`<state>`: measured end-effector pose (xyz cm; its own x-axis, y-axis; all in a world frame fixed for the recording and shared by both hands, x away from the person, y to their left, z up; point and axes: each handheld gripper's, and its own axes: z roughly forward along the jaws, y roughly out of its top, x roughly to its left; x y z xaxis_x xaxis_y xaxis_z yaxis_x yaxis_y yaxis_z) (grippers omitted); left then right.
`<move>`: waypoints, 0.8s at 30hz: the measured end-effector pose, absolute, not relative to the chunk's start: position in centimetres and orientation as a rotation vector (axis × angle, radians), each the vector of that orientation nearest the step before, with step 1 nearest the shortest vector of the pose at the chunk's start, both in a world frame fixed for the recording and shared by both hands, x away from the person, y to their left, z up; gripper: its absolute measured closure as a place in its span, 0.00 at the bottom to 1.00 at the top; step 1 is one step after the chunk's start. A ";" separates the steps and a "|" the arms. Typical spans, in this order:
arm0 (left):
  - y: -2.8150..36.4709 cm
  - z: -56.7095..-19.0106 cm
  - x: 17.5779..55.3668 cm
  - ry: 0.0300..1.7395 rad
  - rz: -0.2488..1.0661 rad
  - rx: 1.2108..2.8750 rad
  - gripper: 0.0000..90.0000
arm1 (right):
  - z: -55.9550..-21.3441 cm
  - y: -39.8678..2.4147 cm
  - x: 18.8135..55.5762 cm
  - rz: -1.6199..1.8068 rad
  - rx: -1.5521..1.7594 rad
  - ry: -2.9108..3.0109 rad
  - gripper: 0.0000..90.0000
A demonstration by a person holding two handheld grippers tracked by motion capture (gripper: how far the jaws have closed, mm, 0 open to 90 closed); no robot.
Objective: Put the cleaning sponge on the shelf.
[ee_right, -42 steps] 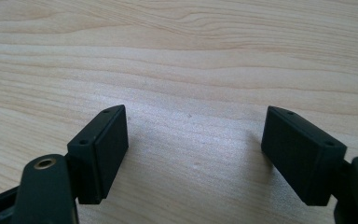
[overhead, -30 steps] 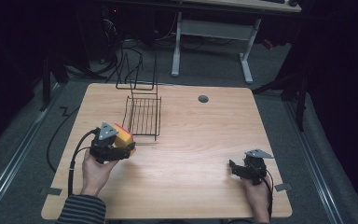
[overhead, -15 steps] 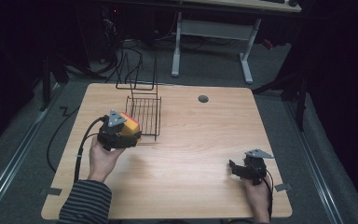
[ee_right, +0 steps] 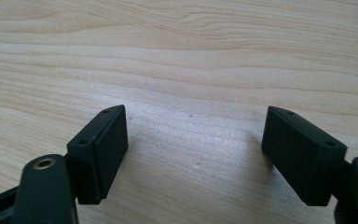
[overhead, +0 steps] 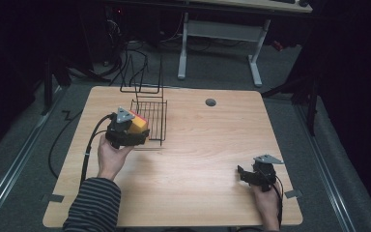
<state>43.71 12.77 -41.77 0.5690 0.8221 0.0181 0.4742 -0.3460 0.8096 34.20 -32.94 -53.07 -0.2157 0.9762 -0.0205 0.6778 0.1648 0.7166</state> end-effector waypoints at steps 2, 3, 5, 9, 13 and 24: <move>12.8 -41.8 44.0 1.044 0.551 2.001 0.26 | -53.1 -32.9 34.2 0.809 1.564 1.961 0.25; 12.8 -41.8 44.2 1.046 0.557 2.007 0.26 | -53.1 -32.9 34.2 0.809 1.564 1.961 0.25; 12.8 -41.8 44.5 1.051 0.560 2.009 0.26 | -53.1 -32.9 34.2 0.809 1.564 1.961 0.25; 12.6 -41.8 45.1 1.057 0.570 2.010 0.26 | -53.1 -32.9 34.2 0.809 1.564 1.961 0.25; 12.4 -42.0 45.7 1.068 0.581 2.005 0.26 | -53.1 -32.9 34.2 0.809 1.564 1.961 0.25; 12.9 -43.0 47.6 1.142 0.574 1.938 0.26 | -53.1 -32.9 34.2 0.809 1.564 1.961 0.25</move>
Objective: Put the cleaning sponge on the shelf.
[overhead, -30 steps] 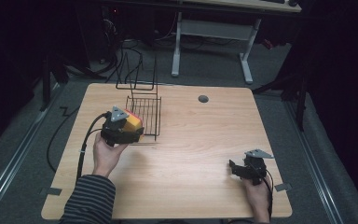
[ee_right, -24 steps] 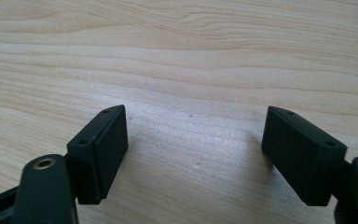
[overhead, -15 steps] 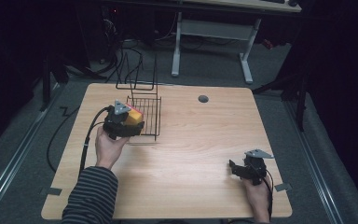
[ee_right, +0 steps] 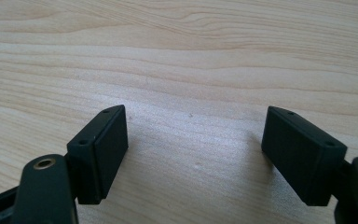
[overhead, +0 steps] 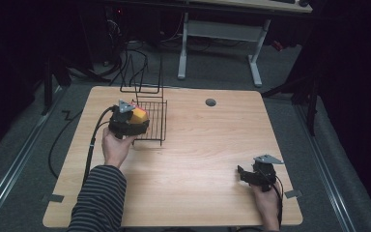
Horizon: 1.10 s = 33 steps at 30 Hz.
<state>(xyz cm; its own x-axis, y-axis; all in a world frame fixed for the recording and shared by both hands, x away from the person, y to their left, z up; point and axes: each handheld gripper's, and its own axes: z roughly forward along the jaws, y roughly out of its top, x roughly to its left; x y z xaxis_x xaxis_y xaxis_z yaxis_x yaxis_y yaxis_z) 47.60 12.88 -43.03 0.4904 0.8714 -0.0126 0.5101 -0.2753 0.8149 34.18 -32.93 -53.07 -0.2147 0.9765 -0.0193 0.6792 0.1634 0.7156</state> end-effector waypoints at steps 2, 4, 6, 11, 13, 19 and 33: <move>13.0 -43.2 47.9 1.154 0.566 1.923 0.26 | -53.1 -32.9 34.2 0.809 1.565 1.961 0.25; 13.0 -43.4 48.2 1.165 0.564 1.911 0.26 | -53.1 -32.9 34.2 0.809 1.564 1.961 0.25; 12.9 -43.6 48.4 1.171 0.564 1.911 0.26 | -53.1 -32.9 34.2 0.809 1.564 1.961 0.25; 12.4 -44.3 48.7 1.173 0.568 1.930 0.26 | -53.1 -32.9 34.2 0.809 1.564 1.961 0.25; 12.2 -44.6 48.9 1.175 0.569 1.931 0.26 | -53.1 -32.9 34.2 0.809 1.564 1.961 0.25; 11.8 -45.4 49.4 1.185 0.555 1.957 0.26 | -53.1 -32.9 34.2 0.809 1.564 1.961 0.25; 11.1 -46.5 49.9 1.197 0.529 1.977 0.26 | -53.1 -32.9 34.2 0.807 1.562 1.963 0.25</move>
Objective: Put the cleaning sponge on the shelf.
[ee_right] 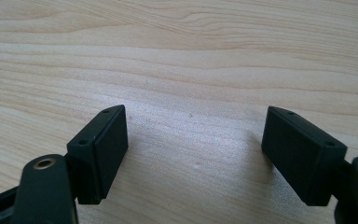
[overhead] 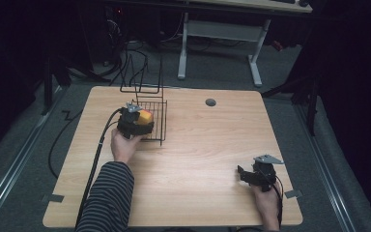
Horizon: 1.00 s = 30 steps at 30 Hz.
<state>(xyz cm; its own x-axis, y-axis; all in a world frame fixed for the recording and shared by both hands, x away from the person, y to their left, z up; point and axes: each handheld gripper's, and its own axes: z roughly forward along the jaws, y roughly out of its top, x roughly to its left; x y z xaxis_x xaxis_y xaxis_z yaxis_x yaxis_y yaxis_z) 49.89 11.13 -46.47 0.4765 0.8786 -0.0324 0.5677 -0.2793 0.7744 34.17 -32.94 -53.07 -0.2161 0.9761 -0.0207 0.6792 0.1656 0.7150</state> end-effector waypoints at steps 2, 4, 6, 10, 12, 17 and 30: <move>11.1 -46.6 50.0 1.202 0.522 1.974 0.26 | -53.1 -32.9 34.2 0.807 1.563 1.963 0.25; 11.1 -46.7 50.0 1.201 0.515 1.978 0.26 | -53.1 -32.9 34.2 0.807 1.562 1.963 0.25; 11.1 -46.7 50.1 1.201 0.511 1.977 0.26 | -53.1 -32.9 34.2 0.807 1.562 1.963 0.25; 11.1 -46.8 50.1 1.209 0.503 1.964 0.26 | -53.1 -32.9 34.2 0.807 1.562 1.963 0.25; 11.1 -46.8 50.2 1.214 0.493 1.958 0.26 | -53.1 -32.9 34.2 0.808 1.562 1.963 0.25; 11.3 -46.8 50.3 1.217 0.482 1.949 0.25 | -53.1 -32.9 34.2 0.808 1.563 1.963 0.25; 11.1 -47.0 50.3 1.205 0.487 1.969 0.22 | -53.1 -32.9 34.2 0.808 1.562 1.963 0.25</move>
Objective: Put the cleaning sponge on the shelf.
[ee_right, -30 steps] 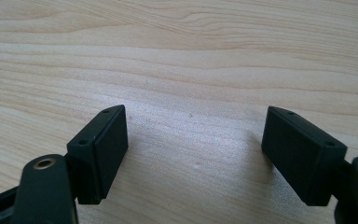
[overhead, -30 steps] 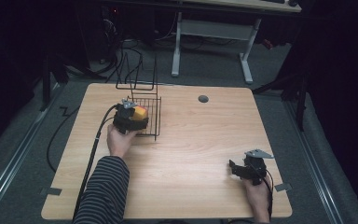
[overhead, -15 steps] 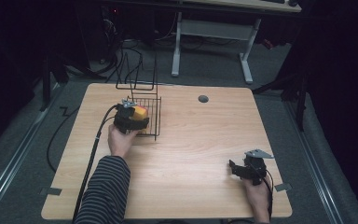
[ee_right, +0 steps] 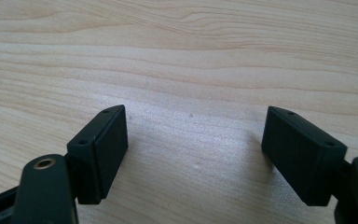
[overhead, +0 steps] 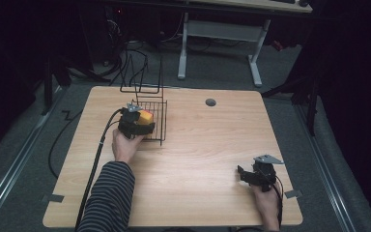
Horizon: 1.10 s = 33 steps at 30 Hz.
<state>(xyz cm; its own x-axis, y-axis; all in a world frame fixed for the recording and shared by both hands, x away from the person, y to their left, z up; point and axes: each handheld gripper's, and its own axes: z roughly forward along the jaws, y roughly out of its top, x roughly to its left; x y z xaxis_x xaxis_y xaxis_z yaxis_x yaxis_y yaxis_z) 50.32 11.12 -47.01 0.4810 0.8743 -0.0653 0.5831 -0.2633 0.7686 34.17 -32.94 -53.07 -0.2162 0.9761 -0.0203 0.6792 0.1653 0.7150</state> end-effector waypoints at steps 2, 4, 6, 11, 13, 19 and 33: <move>11.1 -47.0 50.3 1.206 0.487 1.969 0.22 | -53.1 -32.9 34.2 0.808 1.562 1.964 0.25; 11.1 -47.0 50.3 1.206 0.490 1.971 0.21 | -53.1 -32.9 34.2 0.807 1.562 1.963 0.25; 11.2 -47.0 50.3 1.204 0.493 1.975 0.20 | -53.1 -32.9 34.2 0.808 1.562 1.964 0.25; 11.2 -47.1 50.4 1.204 0.485 1.986 0.17 | -53.1 -32.9 34.2 0.808 1.562 1.964 0.25; 11.2 -47.1 50.4 1.204 0.490 1.988 0.16 | -53.1 -32.9 34.2 0.808 1.562 1.964 0.25; 11.2 -47.1 50.3 1.203 0.489 1.986 0.12 | -53.1 -32.9 34.2 0.807 1.562 1.963 0.25; 11.5 -46.6 49.9 1.184 0.477 2.012 0.00 | -53.1 -32.9 34.2 0.807 1.562 1.963 0.25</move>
<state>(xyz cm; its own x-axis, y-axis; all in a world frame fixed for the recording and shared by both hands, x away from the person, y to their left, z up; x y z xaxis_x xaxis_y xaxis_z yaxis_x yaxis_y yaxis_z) 49.93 11.46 -46.63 0.5044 0.8620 -0.0499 0.5864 -0.2996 0.7526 34.17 -32.94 -53.07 -0.2159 0.9762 -0.0207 0.6793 0.1654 0.7150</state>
